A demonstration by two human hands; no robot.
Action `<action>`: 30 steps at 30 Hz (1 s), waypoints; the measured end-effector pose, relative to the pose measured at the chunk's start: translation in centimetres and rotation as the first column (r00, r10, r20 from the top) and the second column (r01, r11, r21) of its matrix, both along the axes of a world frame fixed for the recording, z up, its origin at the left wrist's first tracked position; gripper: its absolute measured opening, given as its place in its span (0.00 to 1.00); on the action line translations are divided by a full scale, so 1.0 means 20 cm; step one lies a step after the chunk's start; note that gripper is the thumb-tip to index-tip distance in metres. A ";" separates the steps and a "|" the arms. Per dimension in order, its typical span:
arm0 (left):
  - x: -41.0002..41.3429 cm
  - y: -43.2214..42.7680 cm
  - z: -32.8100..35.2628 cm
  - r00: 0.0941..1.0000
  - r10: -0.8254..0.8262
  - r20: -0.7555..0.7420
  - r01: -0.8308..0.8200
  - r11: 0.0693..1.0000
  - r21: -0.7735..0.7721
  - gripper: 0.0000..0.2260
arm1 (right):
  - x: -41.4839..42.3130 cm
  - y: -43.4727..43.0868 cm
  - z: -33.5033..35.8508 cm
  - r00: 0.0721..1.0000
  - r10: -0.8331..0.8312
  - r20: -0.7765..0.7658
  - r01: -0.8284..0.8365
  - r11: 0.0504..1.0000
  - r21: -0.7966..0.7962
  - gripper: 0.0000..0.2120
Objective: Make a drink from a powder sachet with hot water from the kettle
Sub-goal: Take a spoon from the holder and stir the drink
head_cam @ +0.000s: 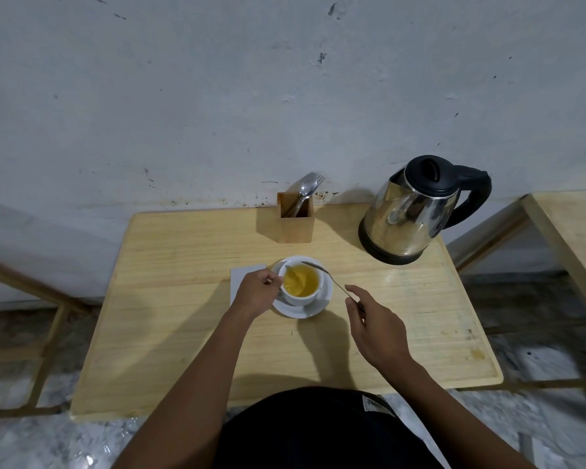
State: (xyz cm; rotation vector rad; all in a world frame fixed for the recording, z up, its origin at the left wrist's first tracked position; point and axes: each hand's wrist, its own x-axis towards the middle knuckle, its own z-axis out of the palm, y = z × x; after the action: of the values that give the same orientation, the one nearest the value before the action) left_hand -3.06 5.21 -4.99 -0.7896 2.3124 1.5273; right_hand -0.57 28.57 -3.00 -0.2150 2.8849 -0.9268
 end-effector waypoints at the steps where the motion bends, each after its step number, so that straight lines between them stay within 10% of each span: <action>1: 0.00 0.00 0.00 1.000 0.002 0.000 -0.002 1.000 0.002 0.09 | 0.00 0.00 0.00 1.000 -0.006 0.012 0.006 1.000 0.008 0.14; 8: 0.00 0.00 0.00 1.000 0.004 -0.005 -0.004 1.000 0.019 0.09 | -0.04 0.03 -0.04 0.957 -0.210 0.202 0.254 0.940 -0.229 0.14; 18: 0.00 0.00 0.01 1.000 -0.008 -0.003 0.008 1.000 0.009 0.09 | -0.15 0.02 -0.24 0.910 -0.269 0.315 0.328 0.932 -0.152 0.11; 30: 0.00 0.00 0.00 1.000 -0.008 -0.009 0.008 1.000 -0.013 0.10 | -0.23 -0.03 -0.25 0.903 -0.309 0.300 0.219 0.929 0.299 0.11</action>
State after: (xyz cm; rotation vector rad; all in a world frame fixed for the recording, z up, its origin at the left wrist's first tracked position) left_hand -3.15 5.16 -5.05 -0.7771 2.3314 1.5172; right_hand -5.08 27.89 -8.09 0.3409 2.7011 -0.5376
